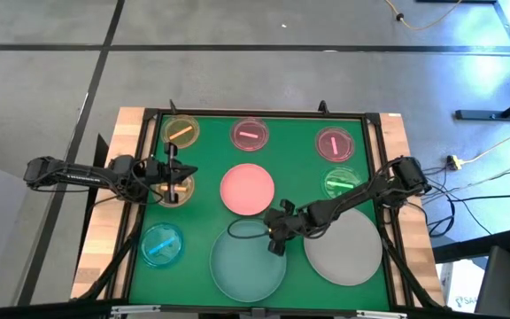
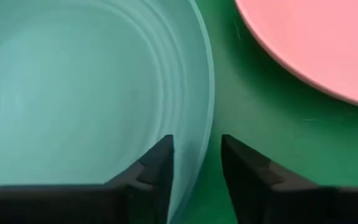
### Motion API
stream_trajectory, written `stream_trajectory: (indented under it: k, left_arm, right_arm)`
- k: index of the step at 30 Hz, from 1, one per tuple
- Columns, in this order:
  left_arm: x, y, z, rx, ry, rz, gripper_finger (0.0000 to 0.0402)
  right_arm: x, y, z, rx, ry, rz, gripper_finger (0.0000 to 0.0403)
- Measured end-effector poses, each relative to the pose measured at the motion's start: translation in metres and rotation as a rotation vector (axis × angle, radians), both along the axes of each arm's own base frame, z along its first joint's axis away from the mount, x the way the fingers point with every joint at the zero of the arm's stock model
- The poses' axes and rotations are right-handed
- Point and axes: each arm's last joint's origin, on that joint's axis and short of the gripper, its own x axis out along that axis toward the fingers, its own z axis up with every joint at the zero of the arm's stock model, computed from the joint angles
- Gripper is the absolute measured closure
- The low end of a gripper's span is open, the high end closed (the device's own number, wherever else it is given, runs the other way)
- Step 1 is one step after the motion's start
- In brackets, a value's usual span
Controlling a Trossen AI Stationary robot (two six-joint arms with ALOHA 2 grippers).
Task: Stack plastic plates
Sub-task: Stack the blue plate on top of the gray plate
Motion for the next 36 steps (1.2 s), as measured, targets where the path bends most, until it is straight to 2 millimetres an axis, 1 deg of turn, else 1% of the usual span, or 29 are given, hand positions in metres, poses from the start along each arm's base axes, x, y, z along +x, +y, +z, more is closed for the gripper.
stream_trajectory:
  k: [8, 10, 13, 15, 19, 23, 26, 31, 36]
  left_arm:
    - [0.0, 0.0, 0.0, -0.001, 0.0, 0.002, 0.0398]
    - [0.0, 0.0, 0.0, -0.001, 0.0, 0.003, 0.0398]
    - [0.0, 0.0, 0.0, -0.001, 0.0, 0.003, 0.0398]
    - [0.0, 0.0, 0.0, -0.001, 0.0, 0.003, 0.0398]
    - [0.0, 0.0, 0.0, -0.001, 0.0, 0.003, 0.0398]
    - [0.0, 0.0, 0.0, -0.002, 0.001, 0.006, 0.0398]
    - [0.0, 0.0, 0.0, -0.003, 0.001, 0.008, 0.0398]
    - [0.0, 0.001, 0.0, -0.007, 0.001, 0.022, 0.0398]
    - [0.0, 0.001, 0.0, -0.007, 0.0, 0.022, 0.0398]
  right_arm:
    - [-0.001, -0.002, -0.001, -0.032, 0.003, -0.016, 0.039]
    - [-0.001, -0.002, 0.0, -0.041, 0.003, 0.001, 0.0397]
    - [-0.001, -0.002, 0.001, -0.049, 0.002, 0.001, 0.0392]
    - [-0.003, -0.003, 0.006, -0.053, 0.001, 0.01, 0.0395]
    - [-0.008, -0.005, 0.025, -0.055, -0.03, 0.024, 0.0399]
    - [-0.018, -0.009, 0.048, -0.093, -0.063, 0.026, 0.0401]
    - [-0.029, -0.014, 0.067, -0.113, -0.066, 0.013, 0.0401]
    - [-0.054, -0.023, 0.096, -0.128, -0.049, 0.029, 0.0401]
    - [-0.079, -0.031, 0.123, -0.079, -0.051, 0.066, 0.0401]
